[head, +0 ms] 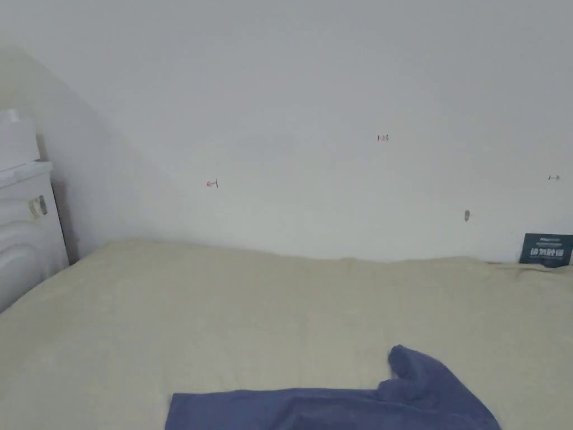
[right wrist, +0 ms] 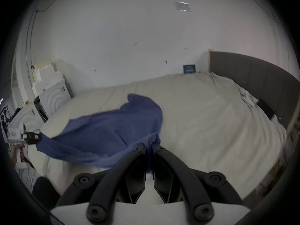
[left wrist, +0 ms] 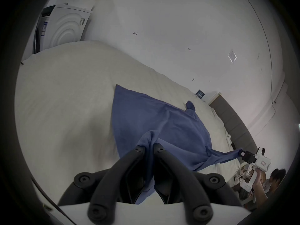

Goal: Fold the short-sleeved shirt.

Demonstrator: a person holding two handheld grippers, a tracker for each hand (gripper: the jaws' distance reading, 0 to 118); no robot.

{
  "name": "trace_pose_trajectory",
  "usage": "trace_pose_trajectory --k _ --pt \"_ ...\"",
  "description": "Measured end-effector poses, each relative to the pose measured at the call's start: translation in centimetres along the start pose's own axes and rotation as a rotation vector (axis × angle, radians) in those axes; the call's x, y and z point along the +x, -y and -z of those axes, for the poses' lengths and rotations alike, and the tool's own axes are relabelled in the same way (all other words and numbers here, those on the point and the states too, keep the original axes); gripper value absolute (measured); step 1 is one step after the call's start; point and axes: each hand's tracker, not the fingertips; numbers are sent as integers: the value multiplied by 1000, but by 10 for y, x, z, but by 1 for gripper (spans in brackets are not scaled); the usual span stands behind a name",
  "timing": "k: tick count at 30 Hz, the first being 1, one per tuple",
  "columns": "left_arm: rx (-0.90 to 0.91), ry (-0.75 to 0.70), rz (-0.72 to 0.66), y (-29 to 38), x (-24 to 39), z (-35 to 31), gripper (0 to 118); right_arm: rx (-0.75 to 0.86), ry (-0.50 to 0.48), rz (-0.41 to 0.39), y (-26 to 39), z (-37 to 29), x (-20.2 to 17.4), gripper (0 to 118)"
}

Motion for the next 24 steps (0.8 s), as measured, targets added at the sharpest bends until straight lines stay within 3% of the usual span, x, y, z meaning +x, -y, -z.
trace_pose_trajectory --k 8,21,23,24 --pt "-86 -3 12 49 3 -26 7 -73 -1 17 52 -35 15 4" --pt "-125 -56 13 61 -5 -14 7 -93 5 -41 53 -25 11 5" --pt "-117 -52 -2 62 -7 -14 10 -95 -3 -37 53 -25 13 14" --pt "-108 -47 -14 61 -9 -17 22 -90 22 -55 52 -28 13 39"
